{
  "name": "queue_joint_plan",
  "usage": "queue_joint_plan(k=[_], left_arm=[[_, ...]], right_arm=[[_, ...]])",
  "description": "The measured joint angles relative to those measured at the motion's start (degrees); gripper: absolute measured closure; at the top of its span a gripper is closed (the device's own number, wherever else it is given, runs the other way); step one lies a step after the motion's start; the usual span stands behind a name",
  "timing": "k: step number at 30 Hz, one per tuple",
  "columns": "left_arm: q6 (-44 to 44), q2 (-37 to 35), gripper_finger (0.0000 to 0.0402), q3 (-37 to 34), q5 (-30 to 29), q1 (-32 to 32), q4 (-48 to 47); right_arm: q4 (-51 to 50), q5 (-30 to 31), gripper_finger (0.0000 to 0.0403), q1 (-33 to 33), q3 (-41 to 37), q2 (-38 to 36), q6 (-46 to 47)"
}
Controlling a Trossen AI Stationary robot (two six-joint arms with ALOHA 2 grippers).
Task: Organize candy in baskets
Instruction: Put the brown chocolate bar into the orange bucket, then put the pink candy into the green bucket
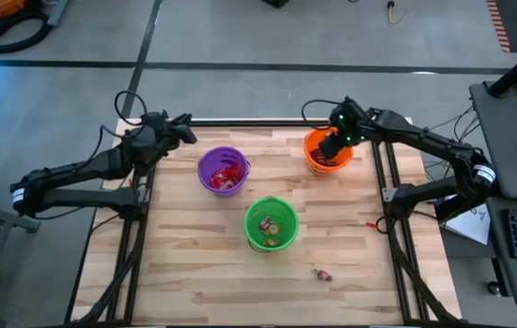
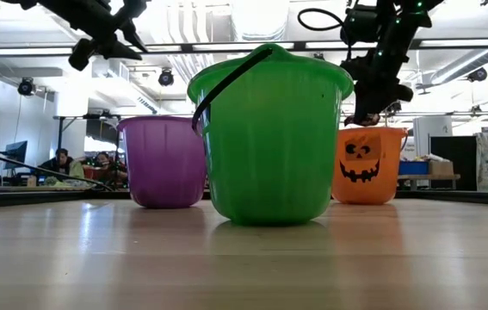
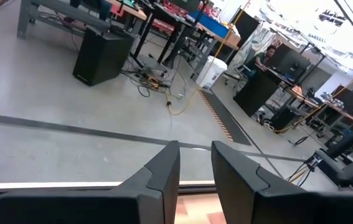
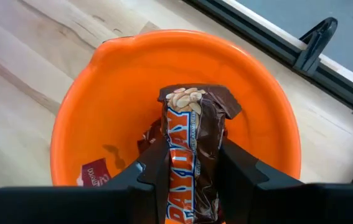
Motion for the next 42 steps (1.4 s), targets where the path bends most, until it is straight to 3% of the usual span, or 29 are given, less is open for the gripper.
queue_joint_plan(k=[4, 12, 20, 25, 30, 42], left_arm=[[0.0, 0.0, 0.0324, 0.0, 0.0, 0.0, 0.2], [0.1, 0.0, 0.0324, 0.0, 1.0, 0.0, 0.1], [1.0, 0.0, 0.0324, 0.0, 11.7, -0.1, 0.1], [3.6, 0.0, 0.0324, 0.0, 17.3, -0.1, 0.1], [9.3, 0.0, 0.0324, 0.0, 18.7, 0.0, 0.1], [21.3, 0.0, 0.0324, 0.0, 22.0, -0.2, 1.3]], right_arm=[[-0.1, -0.1, 0.0296, 0.0, 0.0, 0.0, 0.1], [-0.2, -0.1, 0.0219, 0.0, 0.0, 0.0, 1.1], [-3.0, -2.8, 0.0167, 0.0, 5.1, -0.2, 3.3], [-4.8, -14.0, 0.0159, 0.3, 11.8, -0.2, 5.3], [-8.3, -23.0, 0.0165, 3.2, 17.2, -0.3, 7.4], [-26.2, -24.8, 0.0179, 18.9, 23.2, -0.2, 8.2]])
